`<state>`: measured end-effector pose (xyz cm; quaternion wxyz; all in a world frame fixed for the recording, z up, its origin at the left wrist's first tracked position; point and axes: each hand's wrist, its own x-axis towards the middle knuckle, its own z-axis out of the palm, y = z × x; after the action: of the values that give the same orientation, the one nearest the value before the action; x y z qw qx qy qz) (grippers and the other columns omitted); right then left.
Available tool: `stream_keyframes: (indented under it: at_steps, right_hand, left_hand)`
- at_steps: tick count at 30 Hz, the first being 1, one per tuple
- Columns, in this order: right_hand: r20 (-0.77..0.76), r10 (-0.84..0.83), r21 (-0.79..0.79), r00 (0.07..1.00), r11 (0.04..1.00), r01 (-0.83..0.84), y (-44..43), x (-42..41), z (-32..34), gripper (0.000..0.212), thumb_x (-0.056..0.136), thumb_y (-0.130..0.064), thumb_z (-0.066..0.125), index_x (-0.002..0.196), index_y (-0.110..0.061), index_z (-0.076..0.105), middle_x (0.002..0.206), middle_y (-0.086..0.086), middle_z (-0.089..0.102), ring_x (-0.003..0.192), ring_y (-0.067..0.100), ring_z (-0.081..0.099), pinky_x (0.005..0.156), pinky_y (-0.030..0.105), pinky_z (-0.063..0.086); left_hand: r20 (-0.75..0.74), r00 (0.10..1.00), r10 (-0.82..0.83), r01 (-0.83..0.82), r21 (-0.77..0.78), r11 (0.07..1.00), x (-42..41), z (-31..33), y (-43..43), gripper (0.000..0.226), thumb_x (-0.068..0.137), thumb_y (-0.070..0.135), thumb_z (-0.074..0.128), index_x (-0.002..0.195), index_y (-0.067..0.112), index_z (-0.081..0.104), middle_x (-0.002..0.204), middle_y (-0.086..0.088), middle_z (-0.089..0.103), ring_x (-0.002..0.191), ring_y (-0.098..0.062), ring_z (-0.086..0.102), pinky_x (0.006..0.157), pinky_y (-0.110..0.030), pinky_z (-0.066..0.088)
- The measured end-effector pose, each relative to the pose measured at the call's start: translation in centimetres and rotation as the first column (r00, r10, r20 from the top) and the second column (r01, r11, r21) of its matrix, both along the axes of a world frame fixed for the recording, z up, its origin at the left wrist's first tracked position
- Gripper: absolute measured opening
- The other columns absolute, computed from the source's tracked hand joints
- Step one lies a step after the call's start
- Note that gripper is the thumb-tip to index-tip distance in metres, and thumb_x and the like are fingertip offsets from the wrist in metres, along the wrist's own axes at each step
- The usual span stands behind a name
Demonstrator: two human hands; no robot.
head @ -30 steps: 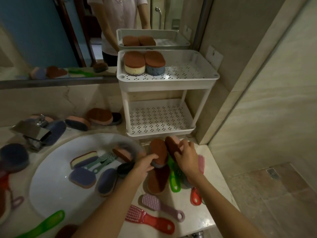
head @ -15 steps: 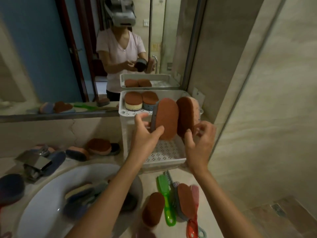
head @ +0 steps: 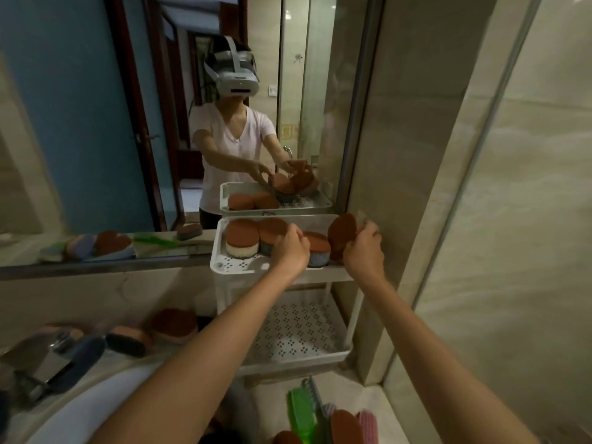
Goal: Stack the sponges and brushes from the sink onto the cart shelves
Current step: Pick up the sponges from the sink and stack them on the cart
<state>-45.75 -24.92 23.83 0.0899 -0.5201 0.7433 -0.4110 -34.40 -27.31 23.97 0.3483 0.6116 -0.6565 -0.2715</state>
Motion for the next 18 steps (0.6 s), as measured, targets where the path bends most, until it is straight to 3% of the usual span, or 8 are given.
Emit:
stream_keyframes:
  at_steps: [3,8,12,18]
  right_hand:
    - [-0.093,0.053,0.113,0.994,0.993,-0.042,-0.7,-0.5,-0.1,0.041,0.095,-0.007,0.038,0.134,0.002,0.03,0.133,0.027,0.044,0.118,0.043,0.048,0.097,0.045,0.04]
    - [-0.294,0.08,0.159,0.952,0.987,-0.034,-1.4,-0.7,-0.4,0.041,0.093,-0.006,0.036,0.133,-0.002,0.038,0.123,0.023,0.056,0.112,0.04,0.055,0.091,0.044,0.045]
    - [-0.292,0.125,0.22,0.948,0.974,-0.061,-2.0,-0.8,-0.7,0.044,0.091,-0.016,0.045,0.133,-0.007,0.039,0.124,0.02,0.056,0.115,0.039,0.052,0.092,0.044,0.045]
    - [-0.35,0.222,0.316,0.91,0.943,-0.108,-2.3,-1.5,-0.7,0.057,0.085,-0.028,0.06,0.133,-0.008,0.038,0.126,0.019,0.054,0.114,0.037,0.053,0.091,0.041,0.047]
  left_hand:
    - [0.189,0.98,-0.063,0.075,-0.055,0.996,0.5,0.0,-0.2,0.03,0.098,0.025,0.036,0.11,0.008,0.057,0.116,-0.017,0.06,0.109,-0.031,0.055,0.08,-0.034,0.041]
    - [0.407,0.868,-0.285,0.251,0.136,0.958,2.1,0.4,-0.8,0.063,0.086,0.043,0.059,0.139,0.014,0.042,0.144,-0.013,0.043,0.133,-0.027,0.041,0.105,-0.034,0.037]
    - [0.529,0.803,-0.276,0.298,0.047,0.954,2.3,1.1,-0.9,0.059,0.083,0.044,0.063,0.132,0.012,0.051,0.132,-0.014,0.053,0.122,-0.029,0.049,0.099,-0.037,0.043]
    - [0.7,0.661,-0.272,0.378,0.002,0.926,2.3,1.6,-1.8,0.056,0.084,0.047,0.059,0.131,0.016,0.052,0.133,-0.013,0.045,0.128,-0.029,0.031,0.103,-0.039,0.031]
